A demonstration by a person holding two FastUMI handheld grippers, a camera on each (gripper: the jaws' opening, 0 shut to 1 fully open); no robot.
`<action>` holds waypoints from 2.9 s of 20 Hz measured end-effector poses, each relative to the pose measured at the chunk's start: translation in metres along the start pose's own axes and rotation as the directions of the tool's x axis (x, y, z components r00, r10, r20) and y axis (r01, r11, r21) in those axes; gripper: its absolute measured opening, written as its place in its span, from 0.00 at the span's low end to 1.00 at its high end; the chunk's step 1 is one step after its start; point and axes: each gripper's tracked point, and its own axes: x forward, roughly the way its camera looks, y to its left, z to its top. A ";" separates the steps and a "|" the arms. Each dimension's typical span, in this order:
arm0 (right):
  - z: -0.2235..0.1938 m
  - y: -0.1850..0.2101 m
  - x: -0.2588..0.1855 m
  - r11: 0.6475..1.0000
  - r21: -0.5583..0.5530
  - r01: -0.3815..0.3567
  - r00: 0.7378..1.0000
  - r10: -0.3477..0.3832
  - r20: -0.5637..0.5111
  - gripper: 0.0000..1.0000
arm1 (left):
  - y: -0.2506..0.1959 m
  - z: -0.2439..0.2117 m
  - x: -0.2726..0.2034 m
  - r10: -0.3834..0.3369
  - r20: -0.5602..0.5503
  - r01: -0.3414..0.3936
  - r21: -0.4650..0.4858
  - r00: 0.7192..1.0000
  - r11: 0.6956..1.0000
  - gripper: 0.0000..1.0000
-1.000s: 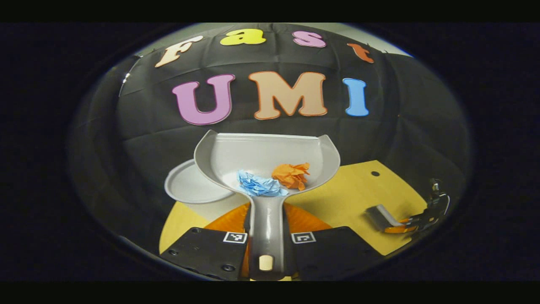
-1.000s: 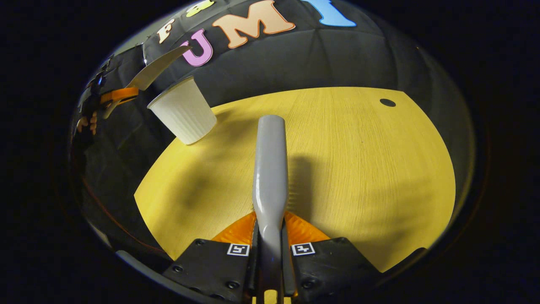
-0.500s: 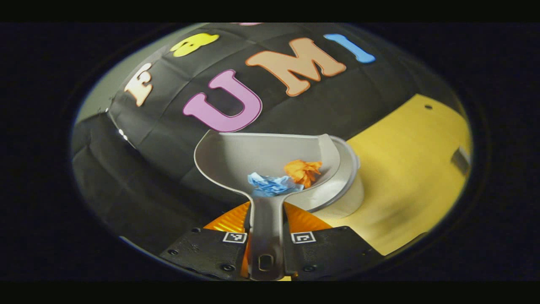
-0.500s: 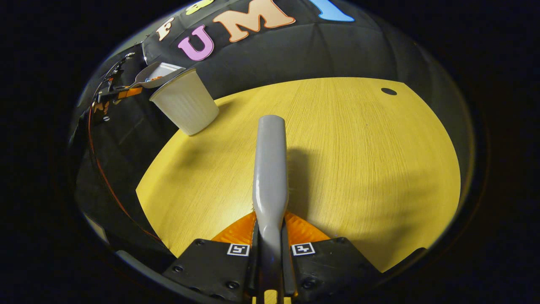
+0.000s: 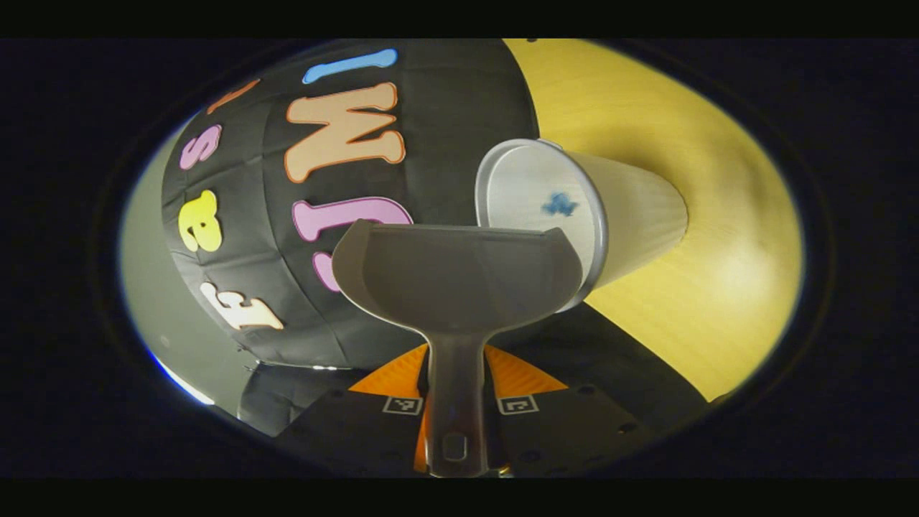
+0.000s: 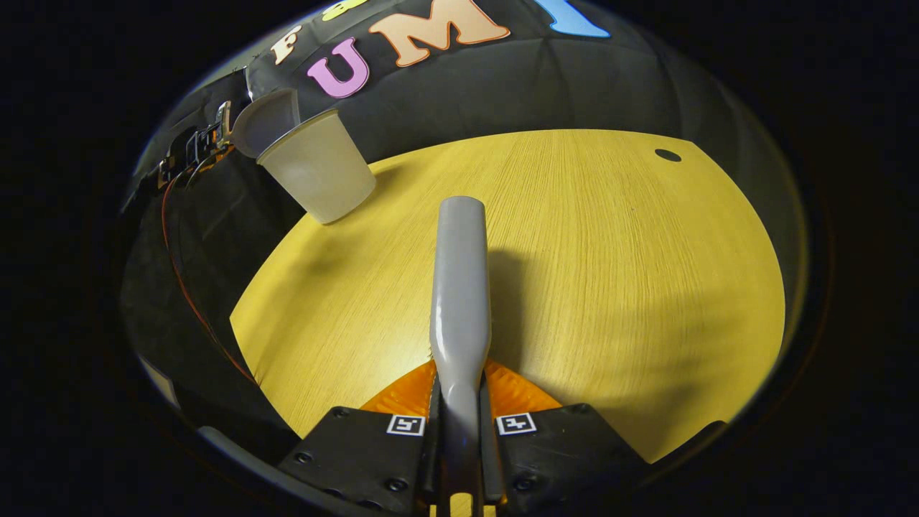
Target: Pick up the small broom and dustpan from the desktop, sweep the trash into the dustpan with the broom, and then empty the trash into the garbage bin.
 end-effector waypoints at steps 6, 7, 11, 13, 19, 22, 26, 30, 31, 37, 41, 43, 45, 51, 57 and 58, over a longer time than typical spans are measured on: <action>-0.003 0.002 0.001 1.000 -0.002 0.007 1.000 -0.007 0.026 0.21 | -0.039 0.021 -0.038 -0.158 0.103 0.187 -0.648 0.982 0.738 0.23; -0.003 0.002 0.001 1.000 -0.001 0.009 0.999 -0.009 0.034 0.21 | -0.041 0.033 -0.045 -0.160 0.131 0.205 -0.709 0.978 0.674 0.23; -0.003 0.003 -0.001 1.000 0.006 0.025 0.997 -0.025 0.068 0.20 | -0.050 0.085 -0.085 -0.147 0.262 0.301 -0.839 0.954 0.453 0.23; 0.002 0.004 -0.010 0.999 0.018 0.045 0.995 -0.047 0.087 0.20 | -0.074 0.119 -0.109 -0.181 0.339 0.381 -0.865 0.923 0.326 0.23; 0.007 0.010 -0.017 0.985 0.062 0.163 0.978 -0.170 0.118 0.21 | -0.156 0.191 -0.185 -0.283 0.484 0.532 -0.837 0.828 0.127 0.24; 0.006 0.010 -0.012 0.975 0.063 0.215 0.971 -0.220 0.092 0.21 | -0.207 0.216 -0.205 -0.379 0.524 0.580 -0.813 0.762 0.042 0.23; 0.005 0.012 -0.011 0.961 0.077 0.265 0.962 -0.269 0.055 0.21 | -0.270 0.223 -0.215 -0.491 0.510 0.569 -0.821 0.706 -0.035 0.25; 0.007 0.015 -0.014 0.946 0.071 0.317 0.948 -0.317 0.001 0.21 | -0.294 0.217 -0.205 -0.549 0.476 0.538 -0.841 0.687 -0.054 0.26; 0.007 0.017 -0.014 0.943 0.067 0.327 0.945 -0.326 -0.014 0.21 | -0.297 0.216 -0.203 -0.557 0.467 0.532 -0.845 0.687 -0.053 0.26; 0.007 0.019 -0.013 0.917 0.028 0.398 0.914 -0.393 -0.101 0.21 | -0.310 0.218 -0.202 -0.583 0.446 0.508 -0.859 0.679 -0.066 0.24; 0.012 0.021 -0.016 0.910 0.016 0.415 0.902 -0.409 -0.137 0.22 | -0.312 0.218 -0.202 -0.598 0.446 0.508 -0.858 0.666 -0.074 0.25; 0.011 0.021 -0.018 0.909 0.005 0.416 0.899 -0.411 -0.150 0.22 | -0.315 0.218 -0.202 -0.597 0.448 0.508 -0.858 0.665 -0.078 0.24; 0.014 0.025 -0.026 0.913 -0.004 0.408 0.903 -0.404 -0.142 0.24 | -0.312 0.218 -0.205 -0.583 0.460 0.512 -0.855 0.669 -0.086 0.29; 0.032 0.050 -0.059 0.918 -0.014 0.397 0.917 -0.398 -0.041 0.87 | -0.294 0.216 -0.216 -0.500 0.470 0.524 -0.851 0.727 -0.038 0.99; 0.148 0.134 -0.150 0.965 -0.043 0.258 0.837 -0.201 0.509 0.93 | -0.127 0.190 -0.244 -0.017 0.407 0.407 -0.909 0.913 0.091 0.93; 0.166 0.154 -0.168 0.968 -0.066 0.244 0.791 -0.159 0.590 0.93 | -0.096 0.190 -0.256 0.063 0.407 0.400 -0.911 0.911 0.099 0.92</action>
